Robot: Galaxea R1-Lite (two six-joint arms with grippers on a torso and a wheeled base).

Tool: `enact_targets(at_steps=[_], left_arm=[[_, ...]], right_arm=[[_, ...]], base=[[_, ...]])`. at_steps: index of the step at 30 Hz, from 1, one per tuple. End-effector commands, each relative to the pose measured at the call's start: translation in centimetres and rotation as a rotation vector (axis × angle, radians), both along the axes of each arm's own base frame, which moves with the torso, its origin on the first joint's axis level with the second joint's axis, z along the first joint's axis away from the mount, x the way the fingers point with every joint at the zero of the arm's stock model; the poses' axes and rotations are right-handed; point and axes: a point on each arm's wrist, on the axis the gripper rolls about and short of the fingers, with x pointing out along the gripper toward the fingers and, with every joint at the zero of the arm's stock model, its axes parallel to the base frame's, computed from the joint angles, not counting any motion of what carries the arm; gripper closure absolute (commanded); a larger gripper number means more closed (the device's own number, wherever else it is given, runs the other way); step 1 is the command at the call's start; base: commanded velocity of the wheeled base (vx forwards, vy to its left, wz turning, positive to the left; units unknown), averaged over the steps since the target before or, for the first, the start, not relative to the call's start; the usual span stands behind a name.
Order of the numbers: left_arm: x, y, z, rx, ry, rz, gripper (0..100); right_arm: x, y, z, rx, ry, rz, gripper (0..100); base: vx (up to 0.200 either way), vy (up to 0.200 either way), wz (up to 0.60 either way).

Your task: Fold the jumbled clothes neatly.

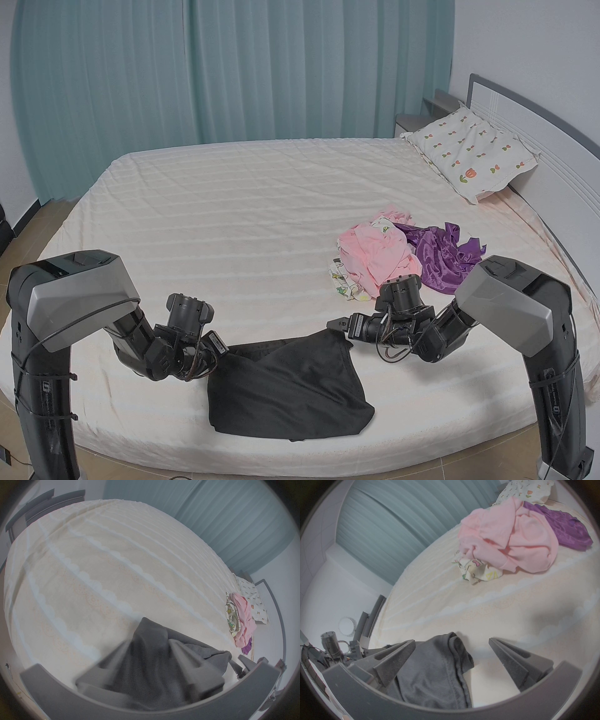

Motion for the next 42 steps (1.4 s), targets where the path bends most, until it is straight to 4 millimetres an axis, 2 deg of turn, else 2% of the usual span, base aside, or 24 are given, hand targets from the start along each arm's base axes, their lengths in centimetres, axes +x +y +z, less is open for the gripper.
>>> enact_targets(at_steps=[1,4,5,14,25,32,33,35,36,39,42], left_arm=[[0.1,0.0,-0.3,-0.001,-0.003,0.005,100],[0.0,0.0,-0.3,-0.001,-0.001,0.006,100],[0.1,0.0,-0.4,-0.001,-0.001,0.006,100],[-0.1,0.1,-0.7,0.034,0.001,0.030,100],[-0.3,0.1,-0.7,0.039,0.006,0.028,100],[-0.3,0.1,-0.8,0.040,0.007,0.031,100],[-0.3,0.1,-0.7,0.038,0.006,0.030,100],[-0.3,0.1,-0.7,0.037,0.005,0.030,100],[-0.2,0.1,-0.6,0.035,0.003,0.032,0],[-0.3,0.1,-0.5,0.032,0.002,0.036,0],[-0.2,0.2,-0.4,0.029,-0.002,0.040,0]], right_arm=[[1.3,0.7,-2.1,-0.046,0.015,0.032,0],[1.7,1.4,-2.0,-0.045,0.007,0.043,0],[1.7,1.6,-2.3,-0.048,0.014,0.048,100],[2.3,1.7,-1.7,-0.038,0.002,0.030,100],[4.2,0.5,-0.4,0.023,-0.052,-0.094,100],[4.2,0.4,-0.6,0.026,-0.041,-0.099,100],[4.1,0.5,-0.7,0.025,-0.036,-0.099,0],[4.0,0.5,-0.8,0.024,-0.033,-0.099,0],[4.0,0.5,-0.8,0.024,-0.033,-0.099,0],[4.0,0.3,-0.5,0.024,-0.036,-0.103,0],[4.0,-0.4,0.8,0.036,-0.045,-0.121,0]], base=[[0.000,0.000,0.00],[0.000,0.000,0.00],[0.000,0.000,0.00],[0.000,0.000,0.00],[0.000,0.000,0.00],[0.000,0.000,0.00],[0.000,0.000,0.00],[0.000,0.000,0.00],[0.000,0.000,0.00],[0.000,0.000,0.00],[0.000,0.000,0.00]])
